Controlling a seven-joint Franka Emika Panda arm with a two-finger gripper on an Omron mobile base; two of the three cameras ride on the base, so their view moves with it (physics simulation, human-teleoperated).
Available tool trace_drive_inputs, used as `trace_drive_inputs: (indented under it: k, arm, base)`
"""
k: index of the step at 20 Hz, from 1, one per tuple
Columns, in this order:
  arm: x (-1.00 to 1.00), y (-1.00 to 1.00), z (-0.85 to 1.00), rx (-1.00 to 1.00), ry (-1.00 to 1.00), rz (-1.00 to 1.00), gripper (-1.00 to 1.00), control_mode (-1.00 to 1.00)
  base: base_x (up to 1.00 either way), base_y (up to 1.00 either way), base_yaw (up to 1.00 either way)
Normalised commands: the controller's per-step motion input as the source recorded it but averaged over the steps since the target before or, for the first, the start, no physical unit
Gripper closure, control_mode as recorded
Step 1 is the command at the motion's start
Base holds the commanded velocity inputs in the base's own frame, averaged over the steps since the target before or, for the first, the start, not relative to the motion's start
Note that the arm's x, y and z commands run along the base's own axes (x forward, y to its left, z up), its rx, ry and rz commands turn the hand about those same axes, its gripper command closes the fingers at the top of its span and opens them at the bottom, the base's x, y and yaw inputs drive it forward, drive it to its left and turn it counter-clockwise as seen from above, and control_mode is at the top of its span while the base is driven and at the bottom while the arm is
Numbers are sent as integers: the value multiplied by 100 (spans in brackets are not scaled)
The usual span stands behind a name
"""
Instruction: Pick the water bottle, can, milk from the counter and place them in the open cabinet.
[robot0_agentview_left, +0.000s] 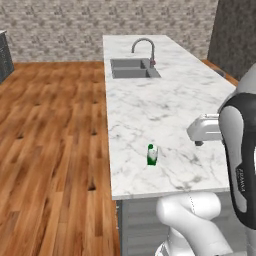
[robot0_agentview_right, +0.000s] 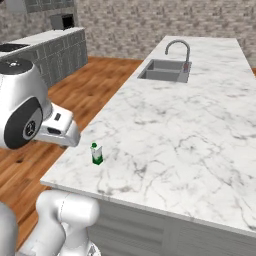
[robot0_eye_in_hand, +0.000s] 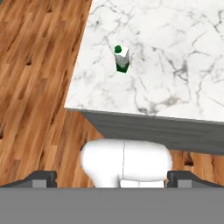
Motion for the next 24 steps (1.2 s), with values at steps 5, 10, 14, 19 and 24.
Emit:
trace_drive_inputs:
  k: [5,10,14,19,24]
  arm:
    - [60,-4,-23,-2,-13,26,-100,-100]
    - [5,0,-33,-10,-37,23,-100,-100]
    - [0,0,-44,-1,-48,19,-100,-100]
    - [17,-3,-6,1,-25,29,-100,-100]
    - [34,-16,0,1,0,31,-100,-100]
  base:
    - [0,0,0]
    - [0,0,0]
    - [0,0,0]
    - [0,0,0]
    - [0,0,0]
